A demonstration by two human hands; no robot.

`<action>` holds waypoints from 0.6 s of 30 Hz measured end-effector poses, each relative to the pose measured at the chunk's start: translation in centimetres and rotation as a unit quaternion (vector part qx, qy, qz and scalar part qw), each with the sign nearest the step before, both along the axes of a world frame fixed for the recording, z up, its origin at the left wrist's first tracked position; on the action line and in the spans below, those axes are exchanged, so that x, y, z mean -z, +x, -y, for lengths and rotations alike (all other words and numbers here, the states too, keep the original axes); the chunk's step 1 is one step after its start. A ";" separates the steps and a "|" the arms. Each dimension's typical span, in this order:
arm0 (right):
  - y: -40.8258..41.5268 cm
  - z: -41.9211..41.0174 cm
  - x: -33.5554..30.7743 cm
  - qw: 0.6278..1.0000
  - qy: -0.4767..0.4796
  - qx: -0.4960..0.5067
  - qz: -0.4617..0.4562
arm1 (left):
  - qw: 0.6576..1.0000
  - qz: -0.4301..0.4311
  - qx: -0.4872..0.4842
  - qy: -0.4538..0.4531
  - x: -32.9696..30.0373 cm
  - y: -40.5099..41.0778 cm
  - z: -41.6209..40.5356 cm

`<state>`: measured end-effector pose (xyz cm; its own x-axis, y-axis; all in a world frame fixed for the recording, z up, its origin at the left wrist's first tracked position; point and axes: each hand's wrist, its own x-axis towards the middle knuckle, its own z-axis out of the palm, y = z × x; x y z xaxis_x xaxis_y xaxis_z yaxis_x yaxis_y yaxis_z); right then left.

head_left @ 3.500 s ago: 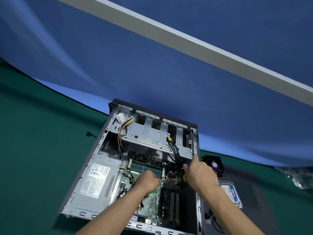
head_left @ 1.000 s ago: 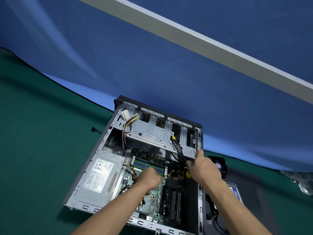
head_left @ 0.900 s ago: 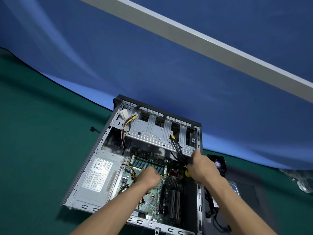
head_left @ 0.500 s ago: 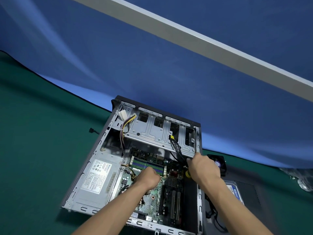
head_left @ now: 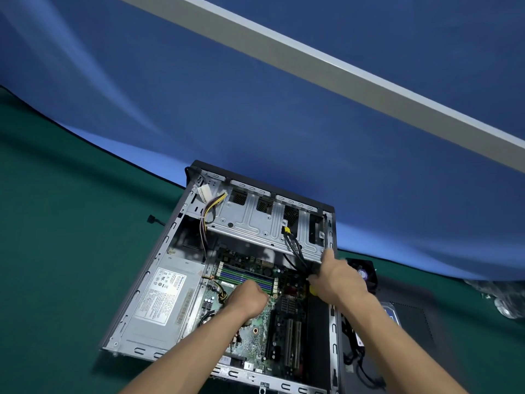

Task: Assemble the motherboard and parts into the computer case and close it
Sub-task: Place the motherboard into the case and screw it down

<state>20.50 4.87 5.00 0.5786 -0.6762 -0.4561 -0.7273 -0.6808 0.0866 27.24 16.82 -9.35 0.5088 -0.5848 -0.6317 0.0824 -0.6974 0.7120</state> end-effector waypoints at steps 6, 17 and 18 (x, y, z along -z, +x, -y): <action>-0.1 -0.2 -0.1 1.000 -0.017 0.006 -0.019 | 1.000 0.005 0.004 0.003 -0.1 0.0 -0.1; 0.4 -0.5 0.2 0.999 -0.001 -0.016 -0.034 | 1.000 0.016 0.015 0.000 0.3 0.0 0.0; 0.5 -0.5 0.2 0.999 0.003 -0.024 -0.040 | 1.000 0.018 0.017 0.003 0.4 0.0 0.0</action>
